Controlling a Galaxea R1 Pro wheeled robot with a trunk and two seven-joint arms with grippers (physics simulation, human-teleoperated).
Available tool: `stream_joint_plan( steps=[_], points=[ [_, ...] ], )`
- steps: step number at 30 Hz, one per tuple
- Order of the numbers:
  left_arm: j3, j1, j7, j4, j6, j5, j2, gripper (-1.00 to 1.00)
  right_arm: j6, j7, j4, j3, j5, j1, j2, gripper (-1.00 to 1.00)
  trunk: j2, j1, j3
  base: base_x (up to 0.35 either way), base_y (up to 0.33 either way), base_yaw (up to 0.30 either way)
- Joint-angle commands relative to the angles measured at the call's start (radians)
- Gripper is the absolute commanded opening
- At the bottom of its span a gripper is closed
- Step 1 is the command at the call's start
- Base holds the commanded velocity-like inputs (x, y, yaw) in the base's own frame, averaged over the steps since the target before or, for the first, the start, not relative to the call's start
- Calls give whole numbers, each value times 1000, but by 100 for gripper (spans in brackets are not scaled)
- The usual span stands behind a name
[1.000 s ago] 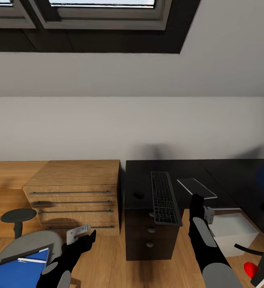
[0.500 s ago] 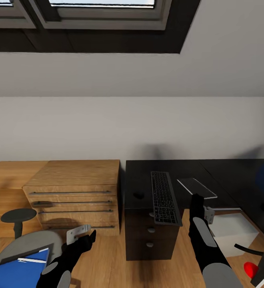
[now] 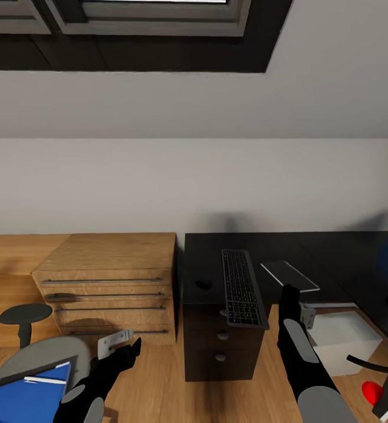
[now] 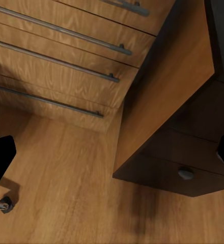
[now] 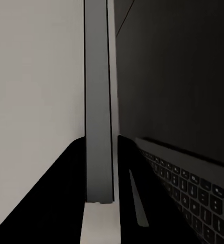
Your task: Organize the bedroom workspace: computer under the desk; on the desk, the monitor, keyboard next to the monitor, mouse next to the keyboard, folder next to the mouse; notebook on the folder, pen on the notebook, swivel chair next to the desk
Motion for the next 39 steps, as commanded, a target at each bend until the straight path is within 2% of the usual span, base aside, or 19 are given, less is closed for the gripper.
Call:
stream_joint_plan(
  steps=[1,19,34,38,39],
  points=[
    [-1,-1,9,-1,3,11,0,100,-2,8,0,-1,-11,-1,1,-100,-8,4,-4,0,0,0],
    [-3,-1,11,-1,4,9,-1,100,0,5,1,-1,-11,0,0,-100,-134,73,-61,-35,0,0],
    [-3,-1,10,-1,3,9,-1,100,-4,4,3,-1,-10,1,-6,-100,-134,73,-61,-16,0,0],
    [-3,-1,10,-1,3,9,-1,100,-38,2,3,-1,-10,0,-7,-100,-134,73,-61,0,0,0],
    [-3,-1,10,-1,3,9,-1,100,-73,2,3,-1,-10,0,-7,-100,-134,73,-61,0,0,0]
  ],
)
